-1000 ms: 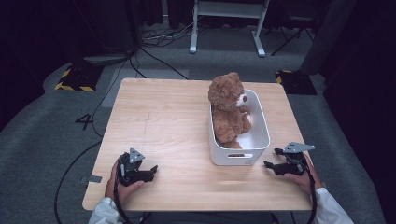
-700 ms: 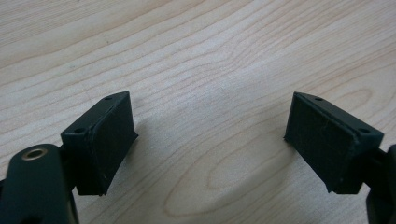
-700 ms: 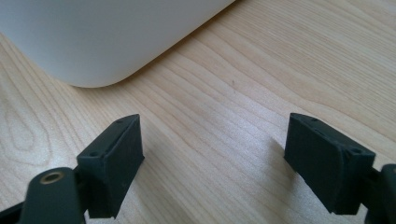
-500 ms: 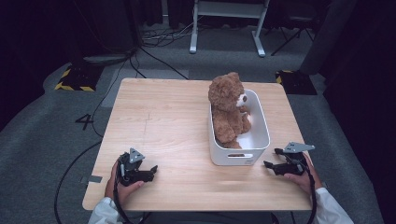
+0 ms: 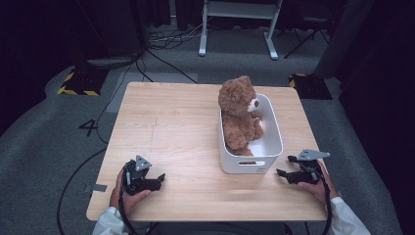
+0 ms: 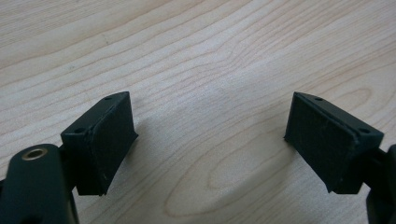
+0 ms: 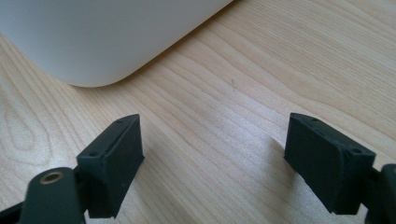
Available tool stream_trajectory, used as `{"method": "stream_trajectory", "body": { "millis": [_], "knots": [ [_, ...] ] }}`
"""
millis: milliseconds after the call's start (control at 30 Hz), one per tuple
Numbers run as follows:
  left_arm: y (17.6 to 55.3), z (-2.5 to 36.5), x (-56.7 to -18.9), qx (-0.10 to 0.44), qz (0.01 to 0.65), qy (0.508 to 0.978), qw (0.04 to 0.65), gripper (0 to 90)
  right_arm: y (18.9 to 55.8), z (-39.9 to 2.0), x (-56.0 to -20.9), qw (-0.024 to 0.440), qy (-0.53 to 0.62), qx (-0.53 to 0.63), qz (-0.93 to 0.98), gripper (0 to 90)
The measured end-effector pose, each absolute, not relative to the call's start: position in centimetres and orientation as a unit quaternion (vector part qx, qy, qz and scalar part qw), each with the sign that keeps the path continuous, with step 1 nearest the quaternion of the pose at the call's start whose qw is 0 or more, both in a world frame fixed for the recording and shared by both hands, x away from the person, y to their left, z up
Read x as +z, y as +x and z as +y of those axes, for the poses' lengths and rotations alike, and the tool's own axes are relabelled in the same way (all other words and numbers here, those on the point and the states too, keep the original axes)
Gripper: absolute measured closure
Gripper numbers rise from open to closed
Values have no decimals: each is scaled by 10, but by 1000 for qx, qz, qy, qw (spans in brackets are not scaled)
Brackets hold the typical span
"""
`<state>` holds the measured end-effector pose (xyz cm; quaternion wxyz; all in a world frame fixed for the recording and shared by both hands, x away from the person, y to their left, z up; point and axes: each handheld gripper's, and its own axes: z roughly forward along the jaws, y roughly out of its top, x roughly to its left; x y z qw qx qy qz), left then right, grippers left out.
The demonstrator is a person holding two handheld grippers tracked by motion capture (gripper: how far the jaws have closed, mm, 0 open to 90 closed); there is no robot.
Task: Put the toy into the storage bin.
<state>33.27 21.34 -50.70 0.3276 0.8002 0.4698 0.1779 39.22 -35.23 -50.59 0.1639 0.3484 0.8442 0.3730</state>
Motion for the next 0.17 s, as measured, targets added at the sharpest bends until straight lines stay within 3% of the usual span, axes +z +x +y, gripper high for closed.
{"method": "stream_trajectory", "body": {
  "millis": [167],
  "knots": [
    [333,213,-507,178,469,801,327,158,392,-352,-506,164,348,373,844,192]
  ]
}}
